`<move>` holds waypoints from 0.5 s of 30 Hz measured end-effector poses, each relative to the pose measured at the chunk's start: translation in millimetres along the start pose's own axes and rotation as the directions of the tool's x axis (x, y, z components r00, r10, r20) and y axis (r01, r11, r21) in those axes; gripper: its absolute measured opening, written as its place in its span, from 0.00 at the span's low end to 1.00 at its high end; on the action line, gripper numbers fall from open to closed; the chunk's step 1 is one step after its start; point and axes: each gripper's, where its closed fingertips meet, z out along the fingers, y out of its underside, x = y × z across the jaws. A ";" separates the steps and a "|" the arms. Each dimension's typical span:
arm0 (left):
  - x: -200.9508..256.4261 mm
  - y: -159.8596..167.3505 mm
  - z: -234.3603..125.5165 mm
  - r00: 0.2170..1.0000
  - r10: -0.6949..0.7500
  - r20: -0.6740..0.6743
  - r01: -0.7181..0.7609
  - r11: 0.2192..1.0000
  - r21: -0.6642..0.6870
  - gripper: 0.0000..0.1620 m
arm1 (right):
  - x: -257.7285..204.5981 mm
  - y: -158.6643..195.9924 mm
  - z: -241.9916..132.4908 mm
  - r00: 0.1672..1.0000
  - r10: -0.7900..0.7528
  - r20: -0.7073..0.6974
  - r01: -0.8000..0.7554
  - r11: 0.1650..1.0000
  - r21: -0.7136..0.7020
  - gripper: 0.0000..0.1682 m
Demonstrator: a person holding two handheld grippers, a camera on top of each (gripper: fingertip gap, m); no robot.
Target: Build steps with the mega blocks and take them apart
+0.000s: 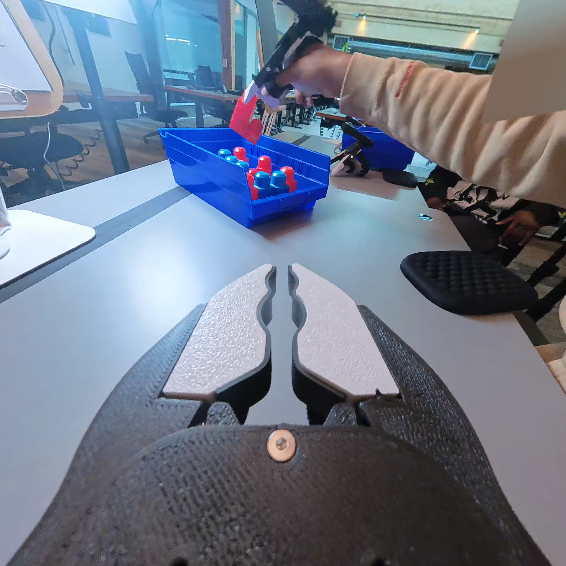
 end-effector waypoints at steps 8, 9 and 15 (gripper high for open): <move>3.6 21.1 8.2 1.000 0.017 -0.021 -0.019 0.996 -0.085 0.04 | -3.3 44.1 63.3 0.989 0.142 -0.042 -0.149 0.943 -0.297 0.18; 4.1 22.5 8.8 1.000 0.018 -0.025 -0.020 0.996 -0.090 0.04 | -6.0 50.8 66.8 0.989 0.139 -0.043 -0.146 0.932 -0.333 0.18; 2.0 25.6 9.0 0.999 -0.017 -0.035 0.013 0.995 -0.094 0.07 | -9.7 48.8 69.4 0.993 0.111 -0.036 -0.117 0.943 -0.312 0.30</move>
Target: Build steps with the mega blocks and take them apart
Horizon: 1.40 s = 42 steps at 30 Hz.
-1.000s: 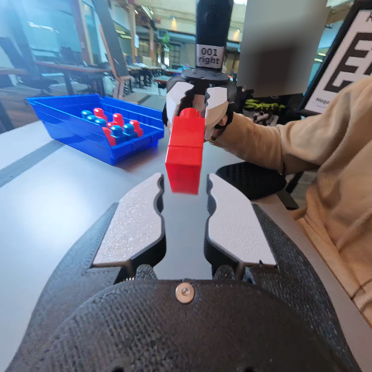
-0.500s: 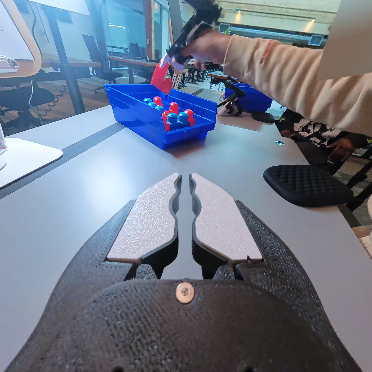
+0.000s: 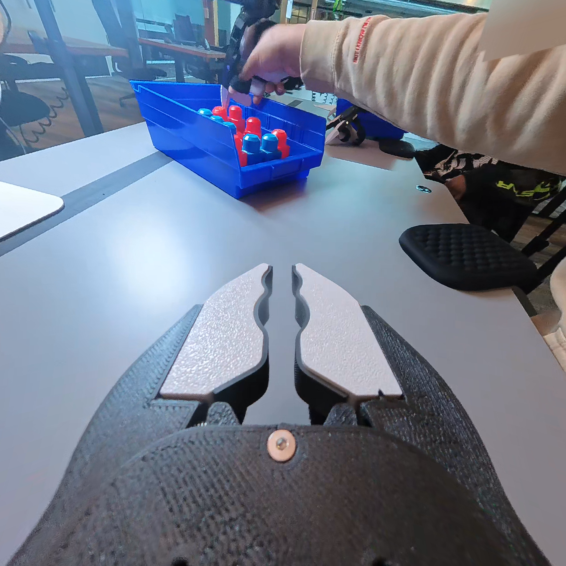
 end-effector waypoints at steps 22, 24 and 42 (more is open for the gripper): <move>-111.8 87.4 -255.6 0.837 0.307 0.453 0.200 0.599 -0.775 0.38 | -115.0 132.3 -200.6 0.765 -0.616 0.187 0.300 0.598 0.743 0.33; -120.3 117.3 -269.4 0.811 0.407 0.421 0.227 0.443 -0.867 0.26 | -112.6 149.1 -191.3 0.767 -0.620 0.162 0.334 0.603 0.725 0.32; -4.9 73.0 14.1 0.742 0.665 -0.080 -0.451 0.408 -0.794 0.19 | -48.4 173.9 -128.7 0.937 -0.198 0.289 -0.041 0.757 0.652 0.33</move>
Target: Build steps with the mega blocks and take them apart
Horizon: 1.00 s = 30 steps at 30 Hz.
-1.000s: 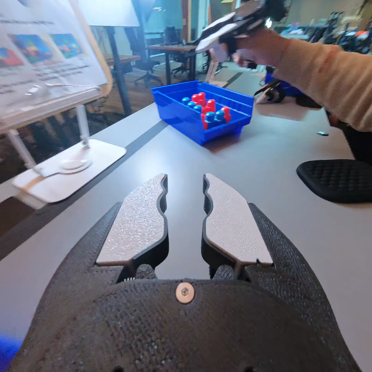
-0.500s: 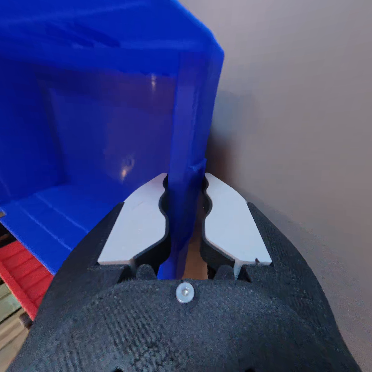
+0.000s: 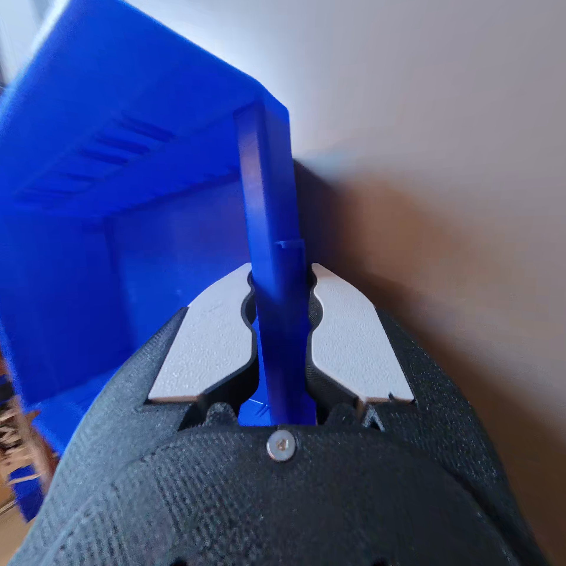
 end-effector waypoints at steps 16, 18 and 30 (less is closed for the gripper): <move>9.1 -88.9 -63.6 0.928 -0.355 -0.117 0.367 0.809 0.459 0.22 | 28.6 29.5 42.1 0.980 0.074 -0.187 -0.097 0.988 -0.117 0.10; 14.9 -93.2 -60.6 0.907 -0.395 -0.145 0.414 0.775 0.477 0.23 | 18.8 36.8 24.4 0.980 0.058 -0.193 -0.084 0.988 -0.131 0.09; 20.3 -175.0 -12.7 0.767 -0.597 -0.235 0.624 0.608 0.491 0.30 | -72.5 73.4 -82.1 0.983 0.092 -0.159 -0.102 0.993 -0.055 0.06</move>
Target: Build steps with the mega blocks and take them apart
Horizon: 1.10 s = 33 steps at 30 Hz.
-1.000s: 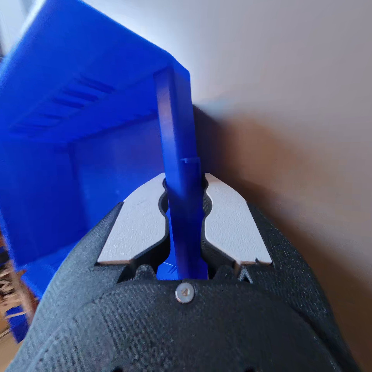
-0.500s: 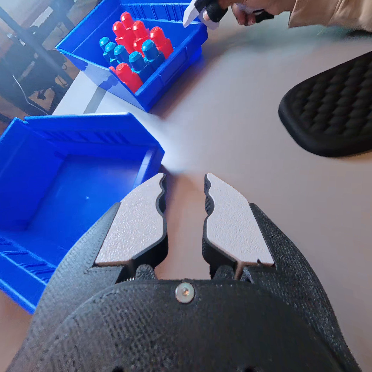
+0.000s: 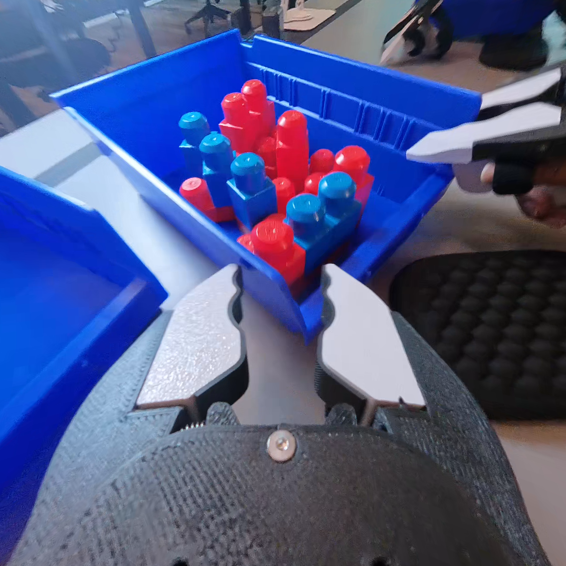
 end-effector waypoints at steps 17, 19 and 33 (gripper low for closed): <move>4.7 -51.4 -158.0 0.930 0.146 0.337 -0.195 0.974 0.118 0.12 | -88.8 -86.1 -113.5 0.987 -0.158 0.010 0.140 0.900 0.413 0.04; 4.0 -57.6 -186.9 0.921 0.123 0.370 -0.188 0.971 0.146 0.12 | -108.6 -94.7 -121.6 0.983 -0.176 0.045 0.138 0.886 0.442 0.05; -56.6 49.0 -386.8 0.740 0.084 0.668 -0.063 0.996 -0.056 0.12 | -341.6 -116.8 -101.6 0.799 -0.368 0.476 0.117 0.871 0.476 0.07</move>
